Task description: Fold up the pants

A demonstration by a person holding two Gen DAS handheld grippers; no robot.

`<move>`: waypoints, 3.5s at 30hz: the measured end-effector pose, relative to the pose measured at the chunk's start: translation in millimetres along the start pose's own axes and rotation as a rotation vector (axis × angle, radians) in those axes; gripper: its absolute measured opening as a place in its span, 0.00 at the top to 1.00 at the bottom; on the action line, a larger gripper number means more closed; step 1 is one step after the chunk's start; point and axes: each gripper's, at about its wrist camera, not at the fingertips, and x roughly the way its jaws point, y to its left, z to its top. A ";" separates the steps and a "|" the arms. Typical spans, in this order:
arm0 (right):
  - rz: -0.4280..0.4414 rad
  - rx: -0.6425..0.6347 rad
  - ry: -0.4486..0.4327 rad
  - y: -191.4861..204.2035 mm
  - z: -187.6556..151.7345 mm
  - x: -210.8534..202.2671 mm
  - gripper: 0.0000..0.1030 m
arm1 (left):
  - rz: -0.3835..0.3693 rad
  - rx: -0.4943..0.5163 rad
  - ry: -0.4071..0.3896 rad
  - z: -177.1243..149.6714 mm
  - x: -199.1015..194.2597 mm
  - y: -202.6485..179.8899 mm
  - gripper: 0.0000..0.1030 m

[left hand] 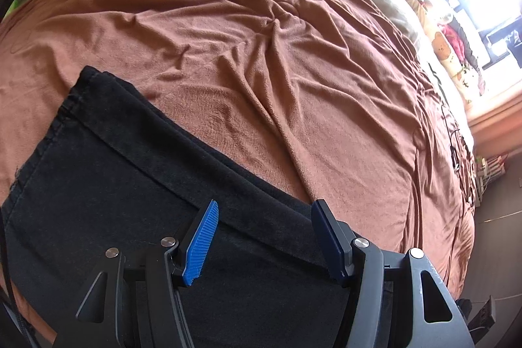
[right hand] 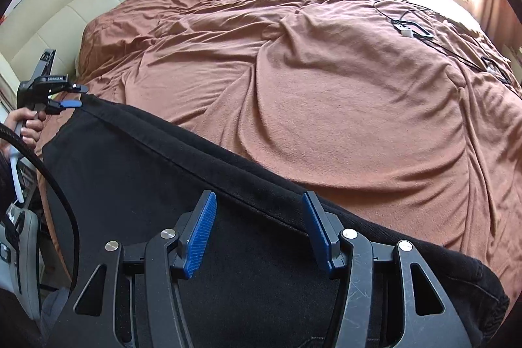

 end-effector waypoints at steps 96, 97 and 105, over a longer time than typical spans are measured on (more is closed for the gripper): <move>-0.046 0.149 -0.031 64.3 -20.4 -7.7 0.91 | -0.035 0.077 -0.051 -35.1 -69.5 97.1 0.50; -0.046 0.162 -0.041 65.0 -26.0 -13.0 0.91 | -0.041 0.083 -0.052 -39.9 -73.0 100.2 0.50; -0.030 0.258 -0.096 73.7 -69.2 -43.0 0.91 | -0.046 0.117 -0.096 -77.0 -101.5 127.5 0.40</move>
